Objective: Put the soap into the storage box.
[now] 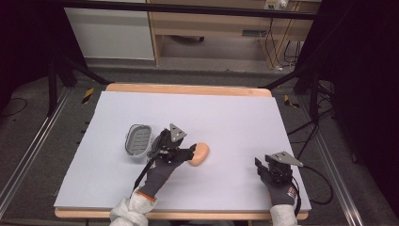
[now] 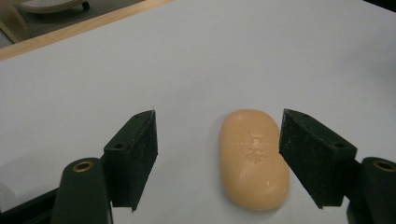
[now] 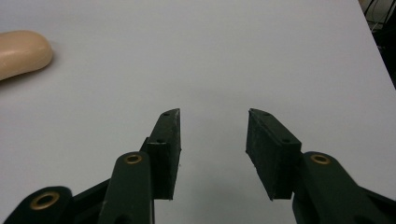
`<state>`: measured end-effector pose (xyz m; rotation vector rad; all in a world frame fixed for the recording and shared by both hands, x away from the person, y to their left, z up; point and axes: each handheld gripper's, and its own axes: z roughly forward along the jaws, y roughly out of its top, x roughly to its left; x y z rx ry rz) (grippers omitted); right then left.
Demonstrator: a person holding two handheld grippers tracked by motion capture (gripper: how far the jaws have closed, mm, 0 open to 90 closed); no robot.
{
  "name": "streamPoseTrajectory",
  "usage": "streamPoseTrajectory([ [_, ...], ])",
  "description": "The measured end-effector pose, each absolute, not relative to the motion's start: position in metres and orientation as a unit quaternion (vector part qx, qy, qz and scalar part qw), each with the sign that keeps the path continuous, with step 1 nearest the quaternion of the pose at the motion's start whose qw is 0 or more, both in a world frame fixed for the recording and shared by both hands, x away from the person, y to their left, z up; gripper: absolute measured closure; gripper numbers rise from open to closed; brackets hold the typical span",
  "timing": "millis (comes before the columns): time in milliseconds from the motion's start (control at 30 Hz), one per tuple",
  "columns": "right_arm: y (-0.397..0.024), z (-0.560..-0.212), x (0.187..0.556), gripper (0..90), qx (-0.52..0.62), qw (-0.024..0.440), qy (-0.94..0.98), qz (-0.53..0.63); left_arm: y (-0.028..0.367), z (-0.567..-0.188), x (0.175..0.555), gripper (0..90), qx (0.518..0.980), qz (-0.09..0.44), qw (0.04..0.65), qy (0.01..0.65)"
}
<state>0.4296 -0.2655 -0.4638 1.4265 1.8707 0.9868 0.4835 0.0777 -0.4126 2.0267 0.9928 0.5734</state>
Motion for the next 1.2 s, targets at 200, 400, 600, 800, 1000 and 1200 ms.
streamPoseTrajectory([
  [200, -0.266, -0.464, 0.430, 54.7, 0.535, 0.293, 0.702, 0.369, 0.072, -0.417, 0.486, 26.2, 0.805, 0.221, 0.387, 0.391],
  [400, -0.266, -0.465, 0.430, 54.6, 0.536, 0.291, 0.701, 0.368, 0.065, -0.421, 0.487, 25.5, 0.811, 0.214, 0.383, 0.388],
  [600, -0.266, -0.465, 0.430, 54.5, 0.535, 0.291, 0.703, 0.367, 0.056, -0.428, 0.489, 24.8, 0.820, 0.206, 0.372, 0.383],
  [800, -0.266, -0.465, 0.430, 54.4, 0.536, 0.289, 0.702, 0.369, 0.049, -0.434, 0.491, 24.7, 0.824, 0.200, 0.367, 0.383],
  [1000, -0.266, -0.465, 0.431, 54.3, 0.535, 0.289, 0.704, 0.368, 0.043, -0.440, 0.494, 23.8, 0.832, 0.193, 0.354, 0.381],
  [1200, -0.266, -0.465, 0.431, 54.4, 0.534, 0.289, 0.705, 0.367, 0.038, -0.444, 0.498, 22.9, 0.837, 0.188, 0.346, 0.380],
])
